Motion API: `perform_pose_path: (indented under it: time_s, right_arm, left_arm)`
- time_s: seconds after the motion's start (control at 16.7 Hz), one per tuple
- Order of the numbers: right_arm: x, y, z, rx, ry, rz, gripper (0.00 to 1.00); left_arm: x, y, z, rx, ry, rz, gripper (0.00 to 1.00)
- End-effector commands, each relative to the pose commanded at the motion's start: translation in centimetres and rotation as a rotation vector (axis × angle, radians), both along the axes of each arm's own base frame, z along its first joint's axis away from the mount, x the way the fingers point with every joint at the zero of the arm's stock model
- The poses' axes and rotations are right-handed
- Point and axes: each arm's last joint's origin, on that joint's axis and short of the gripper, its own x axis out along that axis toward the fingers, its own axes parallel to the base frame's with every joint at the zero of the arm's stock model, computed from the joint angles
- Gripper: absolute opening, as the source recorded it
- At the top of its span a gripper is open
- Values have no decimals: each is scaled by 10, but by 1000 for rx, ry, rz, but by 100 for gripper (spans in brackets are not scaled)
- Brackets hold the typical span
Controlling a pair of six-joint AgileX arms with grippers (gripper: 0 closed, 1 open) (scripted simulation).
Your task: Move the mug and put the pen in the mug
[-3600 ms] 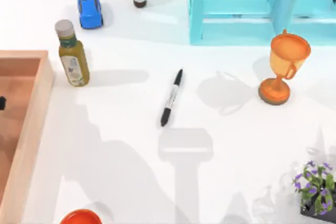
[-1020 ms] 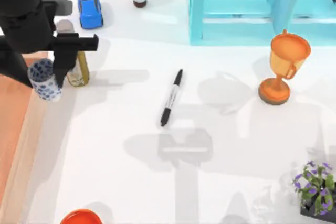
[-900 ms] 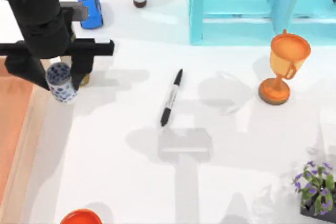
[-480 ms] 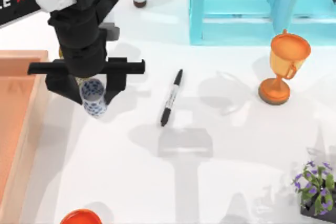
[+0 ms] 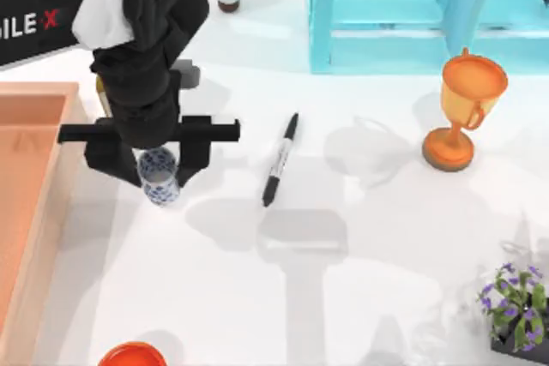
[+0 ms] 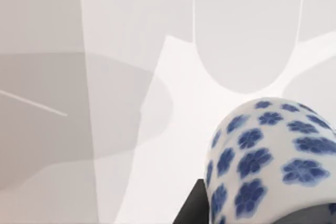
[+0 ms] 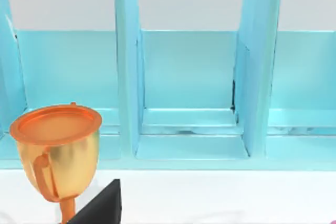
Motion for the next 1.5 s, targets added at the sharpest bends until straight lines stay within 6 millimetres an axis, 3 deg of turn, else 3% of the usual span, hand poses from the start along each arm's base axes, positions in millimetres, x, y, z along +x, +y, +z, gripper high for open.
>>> perform_pose_path:
  time_s: [0.12,0.3,1.08,1.5]
  right_arm:
    - [0,0,0,0,0,0,100]
    - [0,0,0,0,0,0,100]
    - [0,0,0,0,0,0,100]
    - [0,0,0,0,0,0,100]
  left_arm:
    - [-1,0,-10,3,7,-1,0]
    - [-1,0,-11,3,7,-1,0]
    - [-1,0,-11,3,7,-1,98]
    - [-1,0,-11,3,7,-1,100]
